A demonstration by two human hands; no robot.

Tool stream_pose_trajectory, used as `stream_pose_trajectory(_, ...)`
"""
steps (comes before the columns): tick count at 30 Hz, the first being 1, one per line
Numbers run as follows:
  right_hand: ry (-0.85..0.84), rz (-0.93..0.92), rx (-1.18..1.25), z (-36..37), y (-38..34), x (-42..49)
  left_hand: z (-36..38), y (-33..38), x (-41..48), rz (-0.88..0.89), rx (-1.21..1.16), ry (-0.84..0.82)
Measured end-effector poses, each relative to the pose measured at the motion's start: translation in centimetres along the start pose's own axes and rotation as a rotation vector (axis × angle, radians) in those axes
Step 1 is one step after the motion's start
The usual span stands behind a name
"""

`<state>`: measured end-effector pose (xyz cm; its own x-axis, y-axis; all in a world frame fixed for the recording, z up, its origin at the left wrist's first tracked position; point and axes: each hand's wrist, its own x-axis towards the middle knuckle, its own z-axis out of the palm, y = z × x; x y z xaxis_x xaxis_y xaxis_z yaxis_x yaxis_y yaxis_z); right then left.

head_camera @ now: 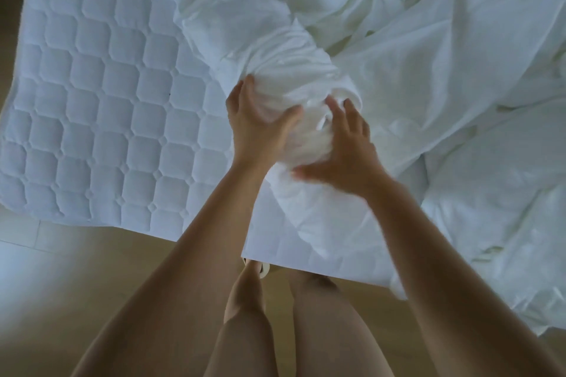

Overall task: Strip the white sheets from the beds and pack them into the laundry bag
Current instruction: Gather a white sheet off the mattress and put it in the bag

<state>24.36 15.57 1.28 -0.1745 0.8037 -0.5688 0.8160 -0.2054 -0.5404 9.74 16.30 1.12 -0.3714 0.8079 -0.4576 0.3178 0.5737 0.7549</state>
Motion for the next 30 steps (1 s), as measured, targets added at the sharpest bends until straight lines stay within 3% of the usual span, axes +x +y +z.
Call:
stream_pose_trajectory(4, -0.036, -0.029, 0.111, -3.5, 1.8, 2.1, 0.2, -0.6, -0.8, 0.164, 0.045, 0.109)
stream_pose_trajectory(7, 0.025, 0.012, 0.033, -3.0, 1.3, 1.5, 1.0, -0.5, 0.6, -0.201, -0.118, 0.156)
stream_pose_trajectory(9, 0.131, 0.06, -0.031, -1.2, 0.3, -0.5, 1.3, -1.0, 1.4, -0.4, -0.442, 0.038)
stream_pose_trajectory(11, 0.197, 0.002, -0.095, 0.7, -0.8, -2.4, 1.1, -1.9, 1.8, -0.473, -0.577, -0.072)
stream_pose_trajectory(15, 0.018, -0.045, -0.228, 1.0, -1.2, -0.8, 0.7, -1.9, 2.2, -0.441, -0.614, -0.119)
stream_pose_trajectory(22, -0.104, -0.086, 0.036, -2.6, -0.9, 2.5, -0.3, 0.4, -0.2, -0.478, -0.539, 0.102)
stream_pose_trajectory(30, -0.493, -0.189, 0.236, 5.5, -5.1, 2.5, -8.2, -3.7, -3.9, -0.688, -0.258, 0.336)
